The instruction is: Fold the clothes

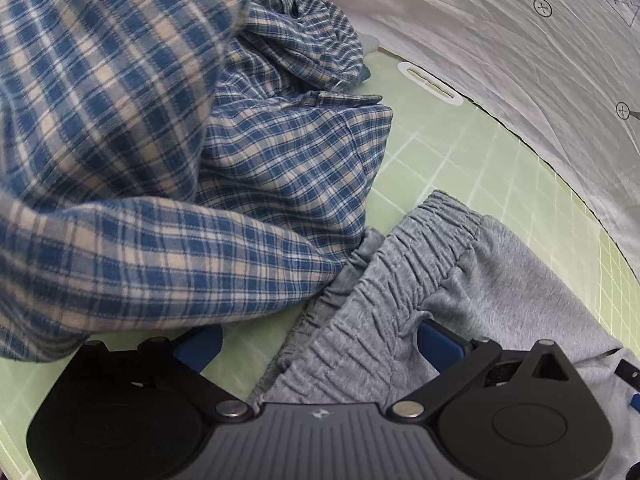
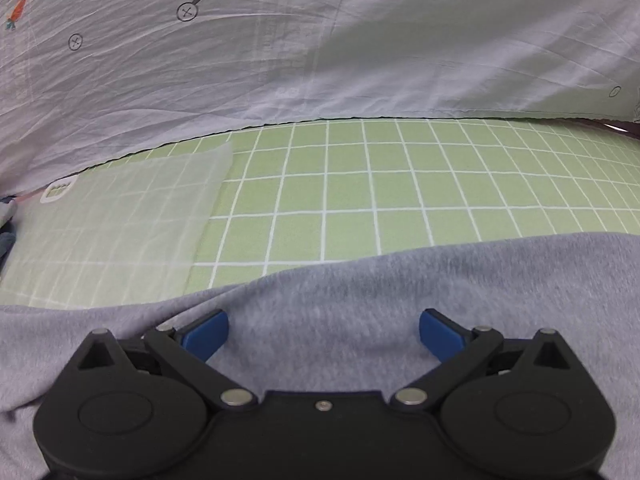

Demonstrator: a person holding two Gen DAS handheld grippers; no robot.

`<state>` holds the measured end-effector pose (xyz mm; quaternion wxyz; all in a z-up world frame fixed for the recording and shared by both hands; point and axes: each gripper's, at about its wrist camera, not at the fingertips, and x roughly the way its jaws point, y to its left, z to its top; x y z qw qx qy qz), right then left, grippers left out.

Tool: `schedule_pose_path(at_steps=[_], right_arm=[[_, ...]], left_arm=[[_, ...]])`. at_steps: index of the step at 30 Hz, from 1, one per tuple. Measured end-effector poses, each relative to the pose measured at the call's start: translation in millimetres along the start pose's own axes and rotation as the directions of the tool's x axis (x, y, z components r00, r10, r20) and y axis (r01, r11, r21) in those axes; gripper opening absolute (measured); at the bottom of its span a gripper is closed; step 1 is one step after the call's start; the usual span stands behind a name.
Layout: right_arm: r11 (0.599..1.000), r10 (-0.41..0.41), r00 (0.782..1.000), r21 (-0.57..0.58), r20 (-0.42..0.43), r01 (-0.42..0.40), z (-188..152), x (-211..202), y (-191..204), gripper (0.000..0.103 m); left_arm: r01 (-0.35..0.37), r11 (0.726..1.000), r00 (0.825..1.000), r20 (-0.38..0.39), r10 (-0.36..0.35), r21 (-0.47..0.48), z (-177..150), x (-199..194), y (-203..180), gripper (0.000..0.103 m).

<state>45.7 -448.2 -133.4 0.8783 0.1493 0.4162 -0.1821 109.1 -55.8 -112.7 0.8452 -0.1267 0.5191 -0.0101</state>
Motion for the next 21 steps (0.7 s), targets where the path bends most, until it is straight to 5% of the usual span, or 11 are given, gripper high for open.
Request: schedule_pose_path(at_steps=[5, 14, 16, 21], right_arm=[[0.991, -0.018, 1.000, -0.130, 0.006, 0.019, -4.4, 13.8, 33.2, 0.103], [0.998, -0.022, 0.999, -0.065, 0.036, 0.024, 21.6, 11.3, 29.2, 0.103], [0.999, -0.027, 0.999, -0.039, 0.044, 0.029, 16.3, -1.5, 16.5, 0.103], [0.994, -0.098, 0.994, 0.048, 0.055, 0.095, -17.3, -31.9, -36.5, 0.103]], left_arm=[[0.048, 0.999, 0.999, 0.007, -0.048, -0.003, -3.2, -13.3, 4.0, 0.102], [-0.002, 0.999, 1.000, 0.011, 0.001, 0.033, -11.6, -5.1, -10.4, 0.096], [-0.022, 0.997, 0.999, 0.041, 0.019, 0.079, -16.1, -5.2, -18.0, 0.090], [-0.039, 0.991, 0.995, 0.098, 0.027, 0.129, -16.6, -7.6, -28.0, 0.051]])
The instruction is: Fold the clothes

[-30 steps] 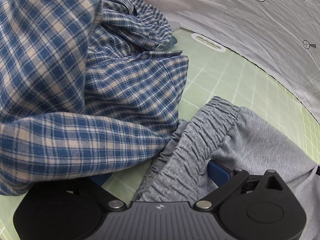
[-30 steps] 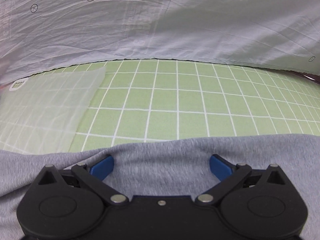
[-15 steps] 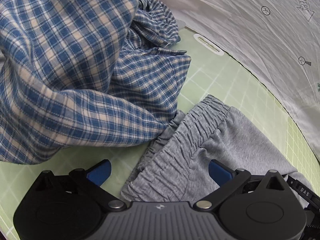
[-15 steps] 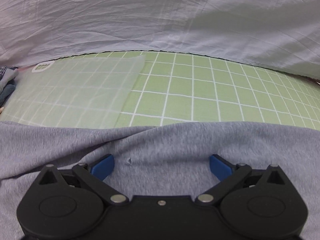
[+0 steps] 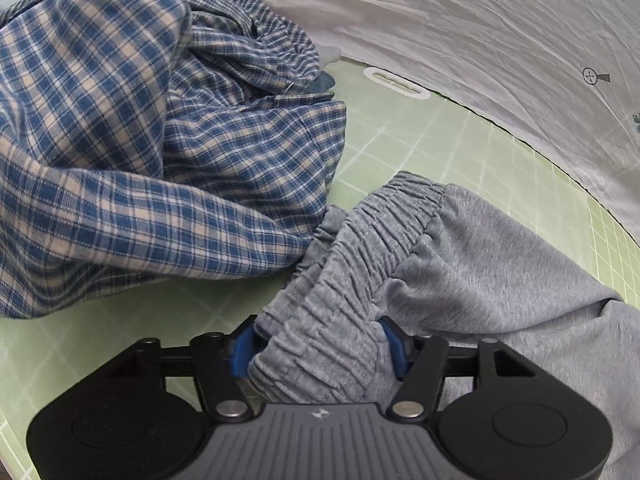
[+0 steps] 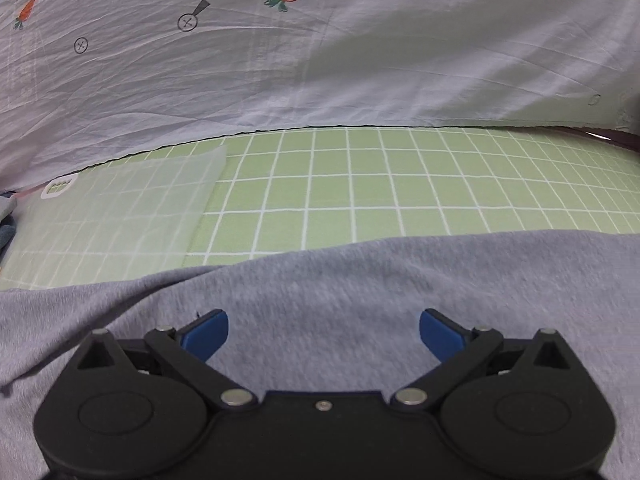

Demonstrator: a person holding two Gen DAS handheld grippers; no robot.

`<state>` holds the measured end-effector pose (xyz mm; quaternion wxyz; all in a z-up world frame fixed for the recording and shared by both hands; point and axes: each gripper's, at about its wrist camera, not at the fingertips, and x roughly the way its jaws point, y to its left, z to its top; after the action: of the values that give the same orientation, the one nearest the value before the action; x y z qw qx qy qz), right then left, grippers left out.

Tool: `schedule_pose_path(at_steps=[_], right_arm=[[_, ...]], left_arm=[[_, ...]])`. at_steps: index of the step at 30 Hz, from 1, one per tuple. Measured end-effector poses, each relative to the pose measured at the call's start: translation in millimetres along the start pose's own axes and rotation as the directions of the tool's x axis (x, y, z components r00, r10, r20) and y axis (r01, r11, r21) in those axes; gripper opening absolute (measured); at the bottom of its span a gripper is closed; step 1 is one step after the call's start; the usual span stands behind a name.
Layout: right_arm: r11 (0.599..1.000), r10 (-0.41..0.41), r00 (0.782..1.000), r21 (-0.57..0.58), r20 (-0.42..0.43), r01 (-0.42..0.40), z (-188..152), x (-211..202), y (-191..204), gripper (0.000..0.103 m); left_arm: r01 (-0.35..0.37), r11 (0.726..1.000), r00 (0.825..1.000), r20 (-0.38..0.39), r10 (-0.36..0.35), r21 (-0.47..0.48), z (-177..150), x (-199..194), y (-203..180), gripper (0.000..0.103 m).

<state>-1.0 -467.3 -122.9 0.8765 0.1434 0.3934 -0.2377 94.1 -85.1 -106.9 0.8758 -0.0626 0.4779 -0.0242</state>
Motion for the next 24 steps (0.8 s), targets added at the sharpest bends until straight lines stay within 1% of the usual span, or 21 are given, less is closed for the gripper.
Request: schedule_pose_path(at_steps=[2, 3, 4, 6, 7, 8, 9, 10, 12, 14, 15, 19, 24], right_arm=[[0.998, -0.055, 0.998, 0.035, 0.004, 0.055, -12.8, -10.6, -25.2, 0.103], [0.995, -0.083, 0.997, 0.052, 0.005, 0.083, -19.1, -16.0, -37.7, 0.103], [0.991, -0.117, 0.993, 0.060, 0.003, 0.117, -26.5, -20.0, -50.1, 0.103], [0.981, -0.185, 0.983, 0.064, -0.008, 0.185, -38.7, -25.9, -73.3, 0.103], [0.971, -0.229, 0.973, 0.062, -0.026, 0.230, -44.3, -28.0, -87.1, 0.103], [0.964, -0.257, 0.966, 0.067, -0.041, 0.259, -48.2, -29.4, -99.1, 0.103], [0.958, -0.267, 0.962, 0.093, -0.053, 0.271, -53.0, -33.4, -111.6, 0.103], [0.952, -0.274, 0.960, 0.124, -0.065, 0.280, -58.3, -38.2, -124.6, 0.103], [0.939, -0.283, 0.955, 0.176, -0.083, 0.294, -65.9, -47.3, -147.6, 0.103], [0.931, -0.298, 0.951, 0.195, -0.088, 0.310, -71.5, -57.5, -165.1, 0.103], [0.928, -0.302, 0.949, 0.201, -0.089, 0.314, -73.8, -61.9, -172.6, 0.103], [0.923, -0.305, 0.948, 0.218, -0.090, 0.318, -81.7, -76.7, -197.9, 0.103], [0.930, -0.296, 0.951, 0.199, -0.087, 0.308, -81.4, -82.9, -221.4, 0.103]], left_arm=[[0.013, 1.000, 1.000, 0.018, -0.012, -0.020, 4.4, -2.8, 1.1, 0.036], [0.016, 0.999, 0.999, 0.035, -0.015, -0.029, 8.3, -5.3, 1.3, 0.023], [0.019, 0.999, 0.998, 0.053, -0.016, -0.045, 12.7, -8.5, 2.4, 0.019], [0.020, 0.997, 0.996, 0.087, -0.013, -0.076, 22.0, -14.3, 4.2, 0.017], [0.012, 0.997, 0.995, 0.102, -0.004, -0.078, 26.2, -17.3, 4.3, 0.016], [-0.002, 0.997, 0.993, 0.119, 0.011, -0.077, 29.2, -20.8, 4.1, 0.016], [-0.016, 0.997, 0.991, 0.131, 0.026, -0.078, 31.9, -24.1, 3.6, 0.016], [-0.029, 0.996, 0.989, 0.141, 0.040, -0.079, 34.5, -27.4, 3.0, 0.015], [-0.019, 0.995, 0.988, 0.153, 0.033, -0.094, 36.3, -33.6, -0.1, 0.015], [-0.002, 0.994, 0.986, 0.165, 0.020, -0.109, 37.5, -39.9, -3.5, 0.014], [0.005, 0.995, 0.984, 0.176, 0.013, -0.100, 35.6, -44.3, -8.7, 0.014], [0.056, 0.997, 0.978, 0.205, -0.043, -0.059, 21.6, -61.0, -42.1, 0.014], [0.123, 0.992, 0.970, 0.211, -0.118, -0.012, 0.7, -72.7, -96.3, 0.013]])
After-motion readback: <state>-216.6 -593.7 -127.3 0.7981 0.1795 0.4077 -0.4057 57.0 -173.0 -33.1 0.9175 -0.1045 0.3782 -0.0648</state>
